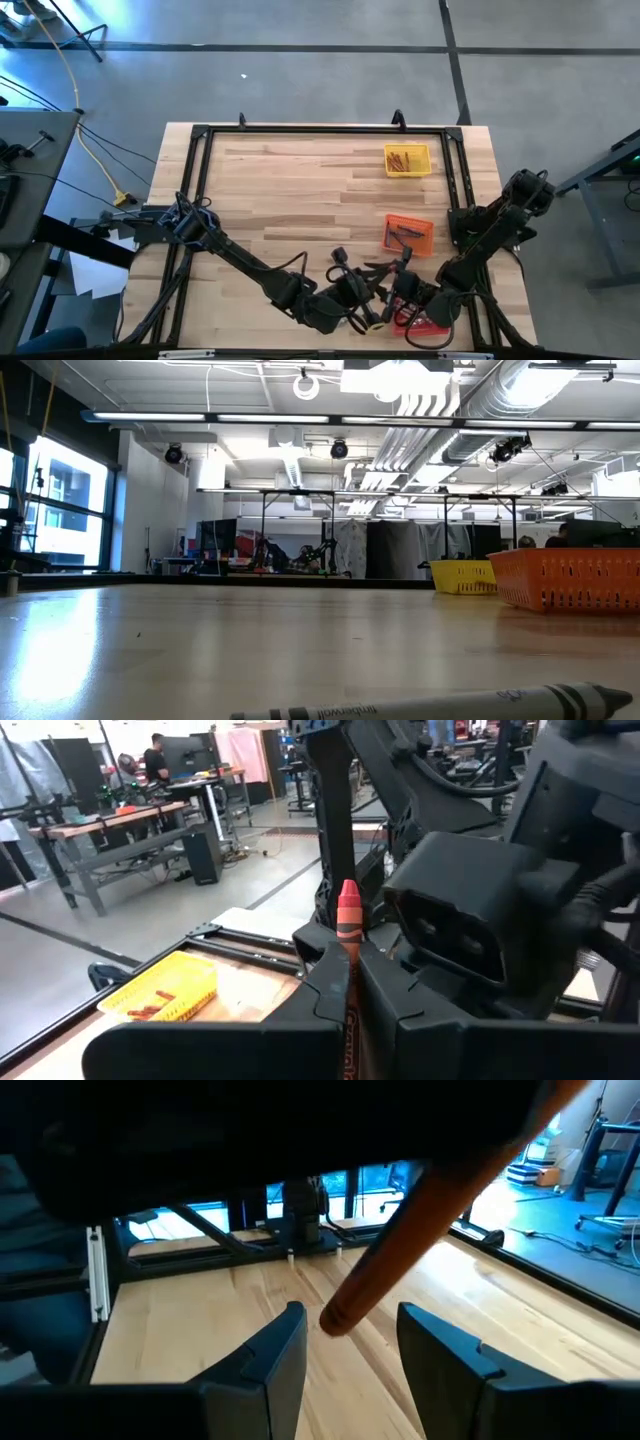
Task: Sort crayons
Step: Put the orange crayon into the yellow bin
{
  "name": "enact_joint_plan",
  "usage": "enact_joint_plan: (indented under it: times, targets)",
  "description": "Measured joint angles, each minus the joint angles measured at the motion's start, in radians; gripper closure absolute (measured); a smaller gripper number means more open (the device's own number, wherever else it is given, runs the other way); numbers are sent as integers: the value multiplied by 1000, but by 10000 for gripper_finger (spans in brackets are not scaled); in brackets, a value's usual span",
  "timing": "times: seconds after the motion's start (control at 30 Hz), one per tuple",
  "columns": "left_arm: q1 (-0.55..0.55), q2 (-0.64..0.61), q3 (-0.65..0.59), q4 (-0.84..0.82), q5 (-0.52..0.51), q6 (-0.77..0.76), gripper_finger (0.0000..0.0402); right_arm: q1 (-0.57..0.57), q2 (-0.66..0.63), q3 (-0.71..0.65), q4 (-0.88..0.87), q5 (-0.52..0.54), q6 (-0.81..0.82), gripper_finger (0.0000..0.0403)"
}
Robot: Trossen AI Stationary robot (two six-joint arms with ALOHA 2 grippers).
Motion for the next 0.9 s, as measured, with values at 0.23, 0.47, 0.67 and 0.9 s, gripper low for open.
enact_joint_plan:
  times: [0.23, 0.47, 0.67, 0.9]
  targets:
    - [0, 0, 0, -2, 13, 0, 402, 1, 0, 0, 41, -2, 0, 251]
    - [0, 0, -9, 0, 13, -11, 402, 1, -14, 0, 56, 0, -9, 251]
    - [0, 3, -44, 29, 13, -51, 402, 1, -27, 0, 57, 4, -45, 252]
    - [0, 2, -44, 56, 13, -18, 402, 1, -27, 0, 57, 5, -34, 316]
